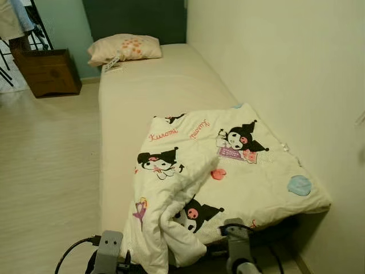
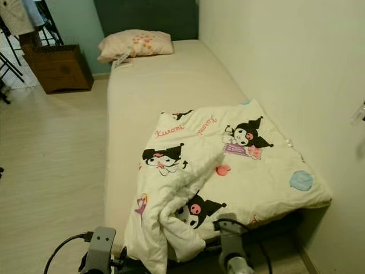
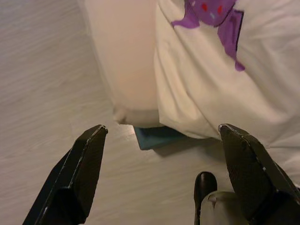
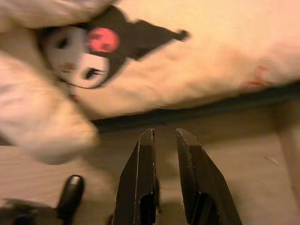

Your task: Clean up the room

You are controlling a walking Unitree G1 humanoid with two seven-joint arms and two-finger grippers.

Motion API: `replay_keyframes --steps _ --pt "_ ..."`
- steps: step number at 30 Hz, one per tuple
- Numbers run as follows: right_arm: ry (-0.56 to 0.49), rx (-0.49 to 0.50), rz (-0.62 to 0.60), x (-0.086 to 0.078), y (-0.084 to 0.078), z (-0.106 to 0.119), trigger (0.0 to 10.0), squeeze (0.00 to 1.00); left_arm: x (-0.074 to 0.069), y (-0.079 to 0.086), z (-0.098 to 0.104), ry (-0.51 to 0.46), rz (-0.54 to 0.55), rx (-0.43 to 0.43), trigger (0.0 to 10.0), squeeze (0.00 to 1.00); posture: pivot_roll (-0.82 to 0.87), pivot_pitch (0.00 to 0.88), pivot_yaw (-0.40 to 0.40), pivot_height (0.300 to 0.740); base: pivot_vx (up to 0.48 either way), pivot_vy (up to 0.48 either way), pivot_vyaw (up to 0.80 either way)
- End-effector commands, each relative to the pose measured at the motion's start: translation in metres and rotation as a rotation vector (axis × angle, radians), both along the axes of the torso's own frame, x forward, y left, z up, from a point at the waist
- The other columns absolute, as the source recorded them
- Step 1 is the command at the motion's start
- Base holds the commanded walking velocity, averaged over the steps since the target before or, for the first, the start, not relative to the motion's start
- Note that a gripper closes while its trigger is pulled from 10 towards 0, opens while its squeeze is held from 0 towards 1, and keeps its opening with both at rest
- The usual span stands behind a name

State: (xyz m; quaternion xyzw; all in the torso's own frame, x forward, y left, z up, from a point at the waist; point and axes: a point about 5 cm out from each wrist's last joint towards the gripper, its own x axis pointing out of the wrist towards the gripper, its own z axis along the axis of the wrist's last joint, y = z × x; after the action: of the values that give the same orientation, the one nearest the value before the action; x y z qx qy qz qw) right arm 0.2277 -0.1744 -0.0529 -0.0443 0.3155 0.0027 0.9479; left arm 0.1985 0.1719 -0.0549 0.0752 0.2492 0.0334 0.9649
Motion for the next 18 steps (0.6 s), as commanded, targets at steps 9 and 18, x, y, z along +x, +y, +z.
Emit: replay_keyframes --steps 9,18 --pt "0.018 0.032 -0.019 -0.005 0.001 -0.004 10.0 0.0 0.001 -0.005 -0.004 0.065 -0.055 -0.003 10.0 0.0 -0.06 0.129 0.015 0.74 0.0 0.0 0.0" --pt "0.072 0.028 0.067 -0.014 0.02 -0.011 10.0 0.0 -0.005 0.021 -0.007 0.099 0.127 -0.014 10.0 0.0 -0.03 0.117 -0.001 0.74 0.0 0.0 0.0"
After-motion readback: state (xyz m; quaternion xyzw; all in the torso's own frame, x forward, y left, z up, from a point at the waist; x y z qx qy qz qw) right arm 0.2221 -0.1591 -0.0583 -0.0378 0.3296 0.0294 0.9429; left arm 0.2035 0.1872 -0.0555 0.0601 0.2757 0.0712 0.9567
